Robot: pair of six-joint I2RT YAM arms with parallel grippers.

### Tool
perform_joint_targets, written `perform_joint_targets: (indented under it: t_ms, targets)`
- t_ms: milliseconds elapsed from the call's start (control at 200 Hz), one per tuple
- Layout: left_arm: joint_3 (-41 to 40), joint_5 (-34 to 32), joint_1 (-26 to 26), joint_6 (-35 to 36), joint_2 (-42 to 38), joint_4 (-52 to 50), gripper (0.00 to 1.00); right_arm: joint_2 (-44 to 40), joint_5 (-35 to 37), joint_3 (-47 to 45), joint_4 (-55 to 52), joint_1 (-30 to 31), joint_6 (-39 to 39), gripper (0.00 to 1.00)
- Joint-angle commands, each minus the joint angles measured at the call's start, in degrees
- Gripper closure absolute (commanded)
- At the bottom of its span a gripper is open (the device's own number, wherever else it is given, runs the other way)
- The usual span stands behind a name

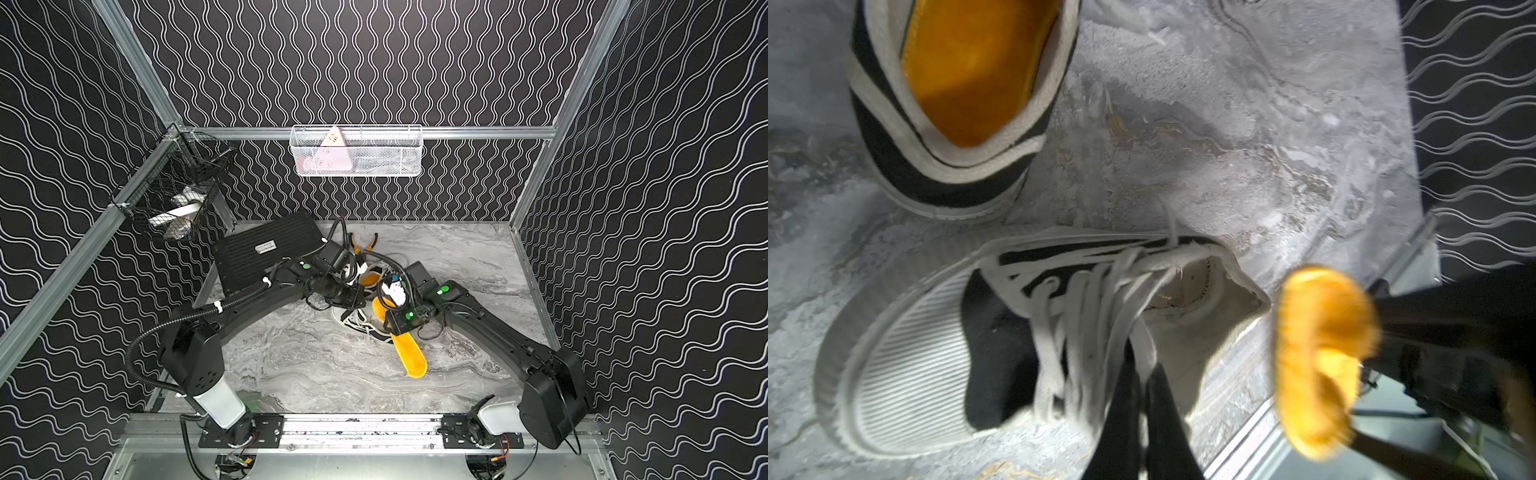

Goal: Insert the insole into the shoe

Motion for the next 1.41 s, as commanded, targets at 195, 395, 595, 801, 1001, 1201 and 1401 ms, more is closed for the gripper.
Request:
perform_joint_targets:
  t_ms: [195, 395, 595, 801, 1001, 1201, 1401]
  targets:
    - [0.5, 10.9, 1.9, 9.5, -2.7, 1.6, 1.00, 3.3, 0.8, 0.9, 0.1, 3.5, 3.4, 0.51]
    - [-1.0, 11.9, 1.9, 8.3, -3.9, 2.3, 1.00, 6.1, 0.4, 3.1, 1.3, 3.7, 3.9, 0.50]
    - [-1.6, 12.4, 2.0, 8.2, -4.5, 2.6, 1.00, 9.2, -1.0, 4.2, 2.8, 3.7, 5.5, 0.50]
    - [-2.8, 10.4, 1.9, 6.9, -4.7, 3.3, 1.00, 8.2, -3.9, 4.2, 4.9, 3.7, 7.5, 0.50]
    - [-6.0, 7.6, 1.9, 3.0, -7.3, 6.6, 1.00, 9.0, -5.1, 4.3, 7.5, 3.7, 11.2, 0.49]
    - [-8.9, 6.9, 1.1, 2.3, -10.2, 9.0, 1.00, 10.8, -6.3, 4.2, 9.9, 3.7, 14.5, 0.49]
    - [-10.1, -0.8, -1.6, 3.2, -11.2, 9.0, 1.00, 11.8, -10.6, 6.3, 11.0, 3.7, 16.7, 0.49]
